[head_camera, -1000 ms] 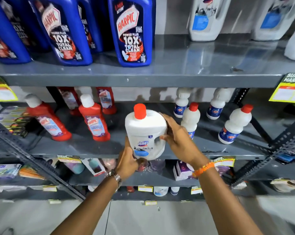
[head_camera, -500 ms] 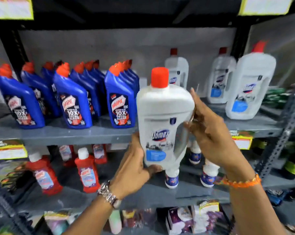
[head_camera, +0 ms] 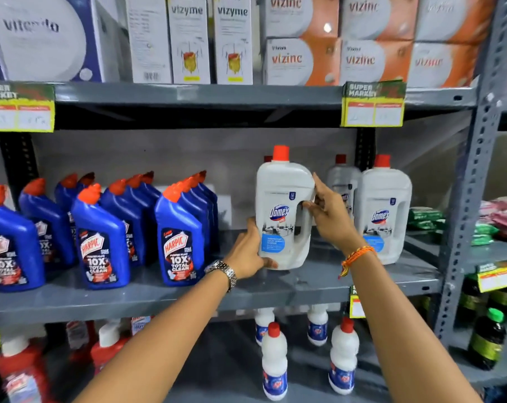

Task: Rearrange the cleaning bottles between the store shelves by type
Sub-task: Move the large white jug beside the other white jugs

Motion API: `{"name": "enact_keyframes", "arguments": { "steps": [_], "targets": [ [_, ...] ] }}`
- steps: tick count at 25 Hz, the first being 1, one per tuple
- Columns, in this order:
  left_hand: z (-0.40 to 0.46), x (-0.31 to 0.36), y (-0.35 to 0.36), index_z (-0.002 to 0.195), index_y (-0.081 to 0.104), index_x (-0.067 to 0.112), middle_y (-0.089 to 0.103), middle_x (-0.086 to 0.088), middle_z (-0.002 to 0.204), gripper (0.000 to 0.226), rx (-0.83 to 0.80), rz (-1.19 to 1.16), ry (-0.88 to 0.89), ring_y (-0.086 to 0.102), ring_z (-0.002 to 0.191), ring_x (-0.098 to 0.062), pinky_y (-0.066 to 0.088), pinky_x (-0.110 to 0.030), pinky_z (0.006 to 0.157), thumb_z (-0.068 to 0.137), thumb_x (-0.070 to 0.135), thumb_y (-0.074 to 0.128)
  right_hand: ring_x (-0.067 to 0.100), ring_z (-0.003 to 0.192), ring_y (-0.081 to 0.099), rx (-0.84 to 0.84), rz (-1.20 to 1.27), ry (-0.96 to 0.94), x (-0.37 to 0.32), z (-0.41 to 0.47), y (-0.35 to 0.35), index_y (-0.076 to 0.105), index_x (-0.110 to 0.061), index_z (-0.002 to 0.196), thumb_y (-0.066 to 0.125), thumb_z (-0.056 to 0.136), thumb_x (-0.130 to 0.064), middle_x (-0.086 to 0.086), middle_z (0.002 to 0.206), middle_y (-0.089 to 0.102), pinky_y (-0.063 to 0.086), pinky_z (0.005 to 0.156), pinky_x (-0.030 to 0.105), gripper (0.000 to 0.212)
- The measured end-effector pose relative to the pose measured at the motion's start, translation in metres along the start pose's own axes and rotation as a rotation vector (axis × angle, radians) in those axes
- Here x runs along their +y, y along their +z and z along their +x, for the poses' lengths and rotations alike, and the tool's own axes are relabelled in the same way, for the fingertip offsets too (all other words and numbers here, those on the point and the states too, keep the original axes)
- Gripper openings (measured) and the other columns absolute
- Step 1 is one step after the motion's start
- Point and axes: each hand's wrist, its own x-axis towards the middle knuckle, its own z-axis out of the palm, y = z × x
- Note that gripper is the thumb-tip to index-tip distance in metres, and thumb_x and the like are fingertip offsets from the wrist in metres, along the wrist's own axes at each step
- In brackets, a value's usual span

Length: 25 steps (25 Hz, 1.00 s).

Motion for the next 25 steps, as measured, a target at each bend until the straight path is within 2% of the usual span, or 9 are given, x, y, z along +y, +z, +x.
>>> {"name": "enact_keyframes", "arguments": {
  "steps": [5, 7, 9, 11, 15, 17, 20, 23, 25],
  "targets": [
    [0.019, -0.011, 0.017, 0.132, 0.027, 0.012, 0.061, -0.007, 0.136, 0.089, -0.035, -0.002, -0.062, 0.061, 0.122, -0.022, 0.048, -0.025, 0.094, 0.069, 0.011, 0.089, 0.032, 0.116, 0.064, -0.032, -0.014, 0.043, 0.040, 0.019, 0.006, 0.035, -0.032, 0.150, 0.056, 0.094, -0.010, 0.014, 0.118, 0.069, 0.052, 0.103, 0.048, 0.064],
    [0.023, -0.015, 0.022, 0.131, 0.027, 0.013, 0.062, -0.006, 0.135, 0.087, -0.037, -0.022, -0.078, 0.062, 0.118, -0.018, 0.049, -0.025, 0.094, 0.070, 0.010, 0.089, 0.025, 0.121, 0.063, -0.059, 0.014, 0.043, 0.046, 0.023, 0.009, 0.037, -0.031, 0.149, 0.055, 0.094, -0.008, 0.007, 0.125, 0.068, 0.050, 0.107, 0.048, 0.063],
    [0.024, -0.022, 0.025, 0.133, 0.026, 0.014, 0.061, -0.004, 0.135, 0.088, -0.041, -0.045, -0.098, 0.060, 0.114, -0.014, 0.051, -0.022, 0.089, 0.071, 0.008, 0.087, 0.015, 0.128, 0.058, -0.066, 0.074, 0.040, 0.045, 0.021, 0.013, 0.038, -0.026, 0.149, 0.055, 0.095, -0.004, 0.000, 0.135, 0.064, 0.046, 0.111, 0.039, 0.061],
    [0.027, -0.027, 0.026, 0.137, 0.024, 0.016, 0.060, -0.001, 0.135, 0.088, -0.040, -0.054, -0.108, 0.058, 0.112, -0.010, 0.050, -0.011, 0.079, 0.073, 0.005, 0.085, 0.008, 0.125, 0.060, -0.054, 0.142, 0.051, 0.045, 0.016, 0.015, 0.043, -0.020, 0.147, 0.057, 0.095, -0.002, -0.003, 0.134, 0.064, 0.049, 0.106, 0.028, 0.057],
    [0.030, -0.031, 0.026, 0.138, 0.028, 0.019, 0.059, 0.003, 0.135, 0.085, -0.031, -0.059, -0.129, 0.059, 0.118, -0.011, 0.049, -0.016, 0.088, 0.075, 0.007, 0.083, 0.021, 0.106, 0.070, -0.160, 0.249, 0.199, 0.061, -0.005, 0.016, 0.067, -0.014, 0.110, 0.058, 0.096, -0.002, -0.001, 0.105, 0.075, 0.059, 0.088, 0.030, 0.021],
    [0.031, -0.032, 0.025, 0.138, 0.030, 0.019, 0.060, 0.002, 0.135, 0.084, -0.039, -0.072, -0.147, 0.060, 0.120, -0.012, 0.050, -0.014, 0.083, 0.074, 0.007, 0.084, 0.020, 0.104, 0.070, -0.204, 0.360, 0.294, 0.066, -0.018, 0.024, 0.069, -0.014, 0.104, 0.053, 0.099, -0.004, 0.000, 0.103, 0.076, 0.059, 0.084, 0.031, 0.019],
    [0.031, -0.030, 0.023, 0.137, 0.033, 0.019, 0.061, 0.000, 0.135, 0.083, -0.040, -0.069, -0.168, 0.060, 0.116, -0.012, 0.053, -0.019, 0.086, 0.073, 0.009, 0.085, 0.022, 0.108, 0.069, -0.163, 0.415, 0.332, 0.071, -0.023, 0.031, 0.069, -0.012, 0.105, 0.051, 0.101, -0.007, 0.002, 0.107, 0.076, 0.059, 0.084, 0.033, 0.020],
    [0.017, -0.020, 0.021, 0.134, 0.041, 0.019, 0.064, 0.000, 0.133, 0.079, 0.006, 0.014, -0.154, 0.061, 0.119, -0.015, 0.053, -0.030, 0.096, 0.070, 0.014, 0.087, 0.029, 0.115, 0.068, -0.113, 0.351, 0.255, 0.068, -0.028, 0.030, 0.066, -0.016, 0.117, 0.058, 0.098, -0.012, 0.003, 0.115, 0.074, 0.057, 0.095, 0.049, 0.021],
    [-0.005, -0.011, 0.014, 0.134, 0.048, 0.022, 0.064, 0.004, 0.132, 0.071, 0.162, 0.039, -0.082, 0.058, 0.122, -0.010, 0.048, -0.027, 0.101, 0.073, 0.015, 0.084, 0.021, 0.117, 0.066, 0.106, 0.231, 0.155, 0.048, -0.043, 0.034, 0.060, -0.024, 0.126, 0.064, 0.093, -0.009, -0.001, 0.124, 0.070, 0.055, 0.099, 0.047, 0.036]
  ]
}}
